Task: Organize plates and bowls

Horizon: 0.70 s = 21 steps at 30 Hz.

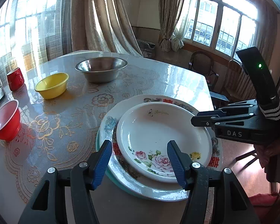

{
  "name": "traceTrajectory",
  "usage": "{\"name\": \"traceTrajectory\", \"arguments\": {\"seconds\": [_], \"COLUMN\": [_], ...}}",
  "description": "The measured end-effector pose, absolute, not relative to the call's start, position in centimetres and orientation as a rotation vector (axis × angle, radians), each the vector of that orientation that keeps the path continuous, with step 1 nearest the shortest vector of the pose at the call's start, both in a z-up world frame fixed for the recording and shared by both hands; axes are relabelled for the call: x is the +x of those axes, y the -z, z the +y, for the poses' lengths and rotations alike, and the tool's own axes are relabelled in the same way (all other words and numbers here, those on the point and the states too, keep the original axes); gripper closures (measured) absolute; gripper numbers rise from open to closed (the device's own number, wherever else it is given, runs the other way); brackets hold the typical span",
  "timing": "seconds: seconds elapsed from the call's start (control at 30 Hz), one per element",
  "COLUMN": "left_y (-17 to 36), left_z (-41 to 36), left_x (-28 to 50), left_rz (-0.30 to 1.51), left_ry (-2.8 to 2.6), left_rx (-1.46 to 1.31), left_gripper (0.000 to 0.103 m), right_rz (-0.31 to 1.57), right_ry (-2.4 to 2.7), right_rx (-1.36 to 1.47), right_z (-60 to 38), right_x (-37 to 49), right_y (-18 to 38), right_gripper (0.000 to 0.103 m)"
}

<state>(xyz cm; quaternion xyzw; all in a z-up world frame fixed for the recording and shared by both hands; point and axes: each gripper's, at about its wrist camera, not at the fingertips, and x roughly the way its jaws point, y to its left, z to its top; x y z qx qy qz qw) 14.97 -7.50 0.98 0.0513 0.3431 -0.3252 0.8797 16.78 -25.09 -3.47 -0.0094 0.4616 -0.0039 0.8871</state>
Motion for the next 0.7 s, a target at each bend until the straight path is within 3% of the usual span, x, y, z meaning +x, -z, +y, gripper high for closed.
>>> {"name": "traceTrajectory", "arguments": {"seconds": [0.3,0.43,0.7], "left_y": [-1.0,-1.1,-0.8], "left_z": [-6.7,-5.3,-2.5], "left_x": [16.0,16.9,18.7], "left_rz": [0.685,0.669,0.672], "left_ry": [0.564,0.481,0.324], "left_rx": [0.074,0.002,-0.117], "left_gripper": [0.041,0.03,0.021], "right_rz": [0.955,0.953,0.936], "right_ry": [0.005,-0.01,-0.019], "right_rx": [-0.019,0.022,0.031], "right_z": [-24.9,-25.4,-25.0], "right_x": [16.8,16.8,16.6], "right_y": [3.5,3.5,3.6], "right_gripper": [0.087,0.084,0.074]}}
